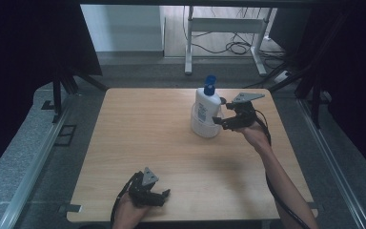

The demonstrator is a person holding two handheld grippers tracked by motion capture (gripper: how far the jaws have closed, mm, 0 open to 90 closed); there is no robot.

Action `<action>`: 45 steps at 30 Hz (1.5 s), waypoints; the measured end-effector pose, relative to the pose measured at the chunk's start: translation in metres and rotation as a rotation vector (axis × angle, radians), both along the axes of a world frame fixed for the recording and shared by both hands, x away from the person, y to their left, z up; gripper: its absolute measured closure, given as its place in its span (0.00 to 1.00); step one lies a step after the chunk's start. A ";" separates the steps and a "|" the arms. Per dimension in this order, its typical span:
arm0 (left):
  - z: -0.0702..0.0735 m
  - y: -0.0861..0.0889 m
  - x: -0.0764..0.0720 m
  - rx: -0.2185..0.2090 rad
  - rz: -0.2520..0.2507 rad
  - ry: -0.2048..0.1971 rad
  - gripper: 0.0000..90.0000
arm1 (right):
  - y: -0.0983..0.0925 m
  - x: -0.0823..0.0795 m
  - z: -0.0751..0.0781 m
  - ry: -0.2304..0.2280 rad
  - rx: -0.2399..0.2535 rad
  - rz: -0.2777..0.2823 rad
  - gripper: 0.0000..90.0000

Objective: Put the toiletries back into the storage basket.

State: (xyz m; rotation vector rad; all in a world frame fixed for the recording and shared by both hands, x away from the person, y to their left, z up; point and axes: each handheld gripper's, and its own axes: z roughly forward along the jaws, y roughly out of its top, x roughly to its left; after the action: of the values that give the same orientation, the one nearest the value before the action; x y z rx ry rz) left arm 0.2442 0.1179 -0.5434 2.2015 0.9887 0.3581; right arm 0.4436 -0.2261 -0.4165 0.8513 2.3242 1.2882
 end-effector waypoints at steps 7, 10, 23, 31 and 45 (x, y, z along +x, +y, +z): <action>0.000 0.000 0.000 -0.001 0.001 0.000 0.13 | -0.004 -0.005 -0.002 0.001 0.005 0.002 0.15; 0.000 0.000 0.000 0.000 0.001 0.000 0.13 | -0.006 -0.008 -0.004 0.004 0.004 0.003 0.15; 0.000 0.000 0.000 0.001 0.001 0.001 0.13 | -0.022 -0.019 -0.018 0.025 0.013 -0.011 0.14; 0.000 -0.001 0.000 0.000 0.002 0.000 0.13 | -0.032 -0.026 -0.023 0.030 0.020 -0.020 0.15; 0.000 -0.001 0.000 0.000 0.003 0.002 0.13 | -0.047 -0.044 -0.036 0.046 0.029 -0.031 0.14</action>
State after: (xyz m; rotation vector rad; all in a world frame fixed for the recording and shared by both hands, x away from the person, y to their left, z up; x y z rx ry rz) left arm 0.2441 0.1170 -0.5433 2.2017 0.9930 0.3571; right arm 0.4001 -0.2736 -0.4524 0.9319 2.3231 1.3064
